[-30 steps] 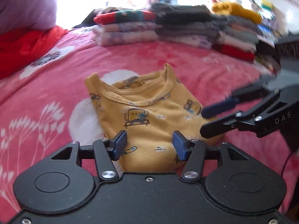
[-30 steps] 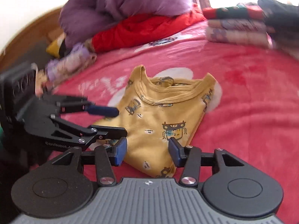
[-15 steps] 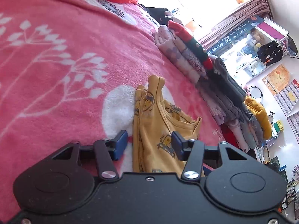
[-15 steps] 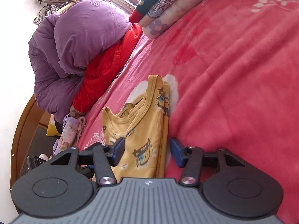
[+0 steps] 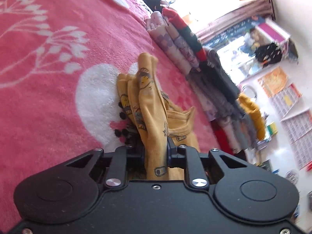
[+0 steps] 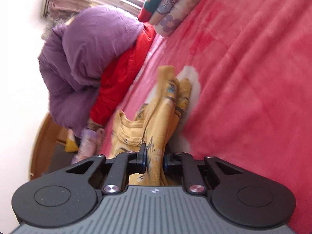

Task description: Fold clothes

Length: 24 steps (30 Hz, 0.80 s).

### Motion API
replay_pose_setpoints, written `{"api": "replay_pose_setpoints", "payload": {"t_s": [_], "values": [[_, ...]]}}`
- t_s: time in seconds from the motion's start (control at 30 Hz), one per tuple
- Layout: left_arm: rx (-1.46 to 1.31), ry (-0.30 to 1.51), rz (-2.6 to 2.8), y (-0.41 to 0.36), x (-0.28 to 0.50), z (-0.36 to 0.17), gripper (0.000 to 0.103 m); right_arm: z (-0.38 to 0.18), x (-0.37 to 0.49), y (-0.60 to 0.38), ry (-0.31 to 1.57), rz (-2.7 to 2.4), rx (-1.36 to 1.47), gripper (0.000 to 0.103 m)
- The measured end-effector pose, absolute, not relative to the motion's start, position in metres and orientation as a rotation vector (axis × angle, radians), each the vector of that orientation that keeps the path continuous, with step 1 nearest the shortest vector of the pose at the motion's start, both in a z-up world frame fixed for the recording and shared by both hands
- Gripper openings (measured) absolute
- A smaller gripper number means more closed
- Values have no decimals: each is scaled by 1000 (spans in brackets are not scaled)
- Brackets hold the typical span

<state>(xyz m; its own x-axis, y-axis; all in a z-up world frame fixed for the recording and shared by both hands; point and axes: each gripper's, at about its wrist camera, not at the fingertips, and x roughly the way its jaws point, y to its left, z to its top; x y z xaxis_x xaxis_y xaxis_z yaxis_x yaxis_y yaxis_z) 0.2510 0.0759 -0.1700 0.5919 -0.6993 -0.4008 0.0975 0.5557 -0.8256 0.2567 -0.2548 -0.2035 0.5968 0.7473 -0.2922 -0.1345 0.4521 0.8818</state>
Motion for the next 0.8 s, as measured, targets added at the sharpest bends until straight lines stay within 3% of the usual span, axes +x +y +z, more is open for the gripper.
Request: {"api": "replay_pose_setpoints", "payload": {"t_s": [0.4, 0.8], "values": [[-1096, 754, -456, 126, 153, -125, 16, -163, 206, -226, 783, 760, 1066, 17], [-1204, 423, -211, 276, 24, -45, 16, -58, 206, -36, 852, 1174, 881, 17]]}}
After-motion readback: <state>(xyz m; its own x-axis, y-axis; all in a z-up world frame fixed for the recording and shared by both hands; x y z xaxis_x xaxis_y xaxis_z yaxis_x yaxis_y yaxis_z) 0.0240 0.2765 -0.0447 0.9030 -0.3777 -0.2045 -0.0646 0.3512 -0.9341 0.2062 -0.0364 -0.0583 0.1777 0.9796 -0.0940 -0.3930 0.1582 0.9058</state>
